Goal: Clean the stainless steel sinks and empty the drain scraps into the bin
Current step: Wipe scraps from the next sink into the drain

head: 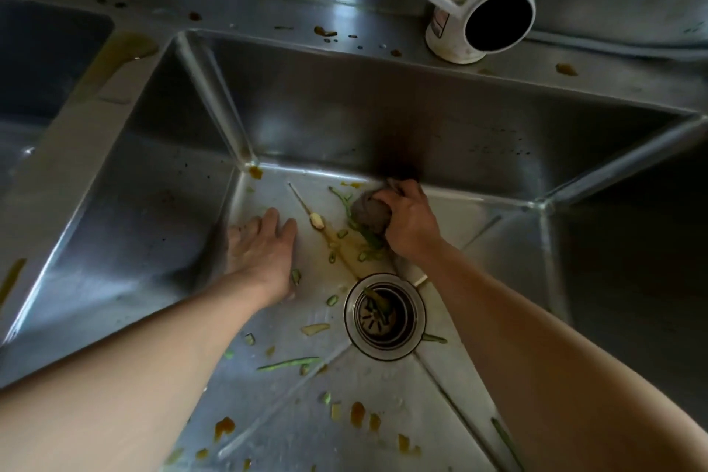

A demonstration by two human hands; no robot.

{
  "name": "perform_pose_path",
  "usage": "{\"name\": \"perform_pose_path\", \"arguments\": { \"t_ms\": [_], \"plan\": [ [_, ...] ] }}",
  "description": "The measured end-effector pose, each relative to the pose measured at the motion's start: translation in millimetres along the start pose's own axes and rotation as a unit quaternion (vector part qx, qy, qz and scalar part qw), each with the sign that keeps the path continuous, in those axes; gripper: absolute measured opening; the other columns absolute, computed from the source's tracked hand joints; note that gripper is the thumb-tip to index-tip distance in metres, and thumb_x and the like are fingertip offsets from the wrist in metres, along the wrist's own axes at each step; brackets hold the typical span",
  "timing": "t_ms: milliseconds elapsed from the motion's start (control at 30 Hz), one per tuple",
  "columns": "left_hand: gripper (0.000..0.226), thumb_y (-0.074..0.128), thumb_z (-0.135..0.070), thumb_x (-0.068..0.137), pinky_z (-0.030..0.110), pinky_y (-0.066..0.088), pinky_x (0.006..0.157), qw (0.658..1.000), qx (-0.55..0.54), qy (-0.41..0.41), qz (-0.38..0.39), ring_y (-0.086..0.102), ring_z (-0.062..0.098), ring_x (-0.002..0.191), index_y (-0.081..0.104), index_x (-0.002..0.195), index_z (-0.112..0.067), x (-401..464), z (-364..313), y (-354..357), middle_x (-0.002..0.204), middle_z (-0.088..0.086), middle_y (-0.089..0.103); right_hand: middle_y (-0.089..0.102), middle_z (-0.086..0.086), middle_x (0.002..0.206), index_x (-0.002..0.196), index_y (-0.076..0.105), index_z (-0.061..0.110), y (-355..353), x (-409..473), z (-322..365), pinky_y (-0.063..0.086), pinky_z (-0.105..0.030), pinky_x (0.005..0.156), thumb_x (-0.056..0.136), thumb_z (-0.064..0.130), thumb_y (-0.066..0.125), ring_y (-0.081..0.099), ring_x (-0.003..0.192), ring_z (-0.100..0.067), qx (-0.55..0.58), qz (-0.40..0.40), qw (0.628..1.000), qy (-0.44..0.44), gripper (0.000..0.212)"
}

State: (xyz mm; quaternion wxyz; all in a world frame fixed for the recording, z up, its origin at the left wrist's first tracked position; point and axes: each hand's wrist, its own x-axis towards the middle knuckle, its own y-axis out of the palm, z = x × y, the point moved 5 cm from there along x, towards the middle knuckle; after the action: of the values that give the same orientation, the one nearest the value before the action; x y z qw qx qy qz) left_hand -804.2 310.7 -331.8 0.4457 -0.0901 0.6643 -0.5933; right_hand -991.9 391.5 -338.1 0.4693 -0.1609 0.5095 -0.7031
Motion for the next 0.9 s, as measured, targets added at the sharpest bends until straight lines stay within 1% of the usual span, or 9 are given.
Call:
{"name": "perform_pose_path", "arguments": {
  "t_ms": [100,233,333,400,533,600,700,767,900],
  "plan": [
    [0.097,0.078,-0.044,0.063,0.043,0.032,0.096,1.0,-0.003,0.005,-0.007,0.033,0.025,0.128,0.023,0.141,-0.026,-2,2,2,0.138,0.003,0.025,0.043,-0.009,0.131,0.115,0.065,0.018,16,-32,0,0.033,-0.025,0.106,0.076,-0.004,0.055,0.04,0.125,-0.031,0.021,0.038,0.999,-0.03,0.046],
    [0.096,0.073,-0.053,0.066,0.042,0.031,0.099,1.0,0.008,0.008,0.001,0.032,0.024,0.131,0.022,0.142,-0.024,-13,5,-1,0.145,0.002,0.024,0.047,-0.008,0.124,0.105,0.068,0.016,26,-77,-1,0.039,-0.023,0.099,0.071,-0.004,0.06,0.047,0.117,-0.029,0.045,0.091,0.994,-0.038,0.04],
    [0.099,0.074,-0.051,0.068,0.04,0.028,0.104,1.0,-0.009,-0.011,0.011,0.028,0.023,0.135,0.019,0.145,-0.021,-25,11,1,0.148,0.002,0.022,0.052,-0.009,0.116,0.103,0.068,0.013,10,-82,1,0.044,-0.017,0.079,0.074,-0.007,0.052,0.053,0.108,-0.025,0.068,0.135,0.989,0.001,0.039],
    [0.097,0.077,-0.047,0.069,0.036,0.029,0.105,0.999,-0.03,-0.02,0.011,0.026,0.024,0.136,0.021,0.143,-0.017,-31,19,3,0.147,0.003,0.022,0.053,-0.006,0.107,0.102,0.068,0.015,-9,-76,12,0.04,-0.013,0.066,0.074,-0.01,0.045,0.055,0.101,-0.022,0.084,0.111,0.99,0.015,0.044],
    [0.086,0.074,-0.042,0.073,0.034,0.029,0.103,0.999,-0.046,-0.013,-0.003,0.025,0.024,0.137,0.026,0.14,-0.015,-34,25,4,0.148,0.003,0.022,0.048,-0.011,0.124,0.115,0.065,0.015,-42,-32,44,0.046,-0.03,0.092,0.074,-0.008,0.05,0.051,0.112,-0.03,0.069,-0.033,0.997,-0.013,0.05],
    [0.089,0.075,-0.043,0.072,0.035,0.029,0.103,0.999,-0.047,-0.008,-0.009,0.024,0.024,0.138,0.025,0.14,-0.015,-34,26,7,0.149,0.003,0.018,0.042,-0.014,0.132,0.12,0.062,0.017,-38,-4,59,0.048,-0.04,0.094,0.078,0.001,0.056,0.044,0.121,-0.037,0.0,-0.062,0.996,-0.059,0.045],
    [0.092,0.076,-0.044,0.07,0.036,0.027,0.105,0.999,-0.05,-0.008,-0.011,0.024,0.024,0.137,0.024,0.14,-0.016,-32,27,12,0.149,0.002,0.016,0.031,-0.016,0.141,0.13,0.054,0.017,-14,19,71,0.051,-0.046,0.087,0.09,0.014,0.053,0.032,0.128,-0.04,-0.132,-0.05,0.986,-0.091,0.04],
    [0.089,0.077,-0.043,0.07,0.035,0.027,0.105,0.999,-0.045,-0.011,-0.019,0.027,0.024,0.135,0.027,0.138,-0.016,-28,28,13,0.147,0.002,0.019,0.028,-0.014,0.143,0.131,0.051,0.019,1,22,72,0.051,-0.044,0.086,0.091,0.012,0.05,0.031,0.128,-0.039,-0.14,-0.041,0.984,-0.105,0.041],
    [0.088,0.076,-0.038,0.07,0.035,0.027,0.105,0.999,-0.024,-0.021,-0.017,0.032,0.024,0.132,0.026,0.139,-0.014,-26,27,14,0.144,0.003,0.02,0.032,-0.011,0.143,0.132,0.053,0.023,15,23,66,0.037,-0.038,0.106,0.085,0.007,0.051,0.028,0.132,-0.035,-0.081,0.026,0.989,-0.121,0.049]
  ]
}}
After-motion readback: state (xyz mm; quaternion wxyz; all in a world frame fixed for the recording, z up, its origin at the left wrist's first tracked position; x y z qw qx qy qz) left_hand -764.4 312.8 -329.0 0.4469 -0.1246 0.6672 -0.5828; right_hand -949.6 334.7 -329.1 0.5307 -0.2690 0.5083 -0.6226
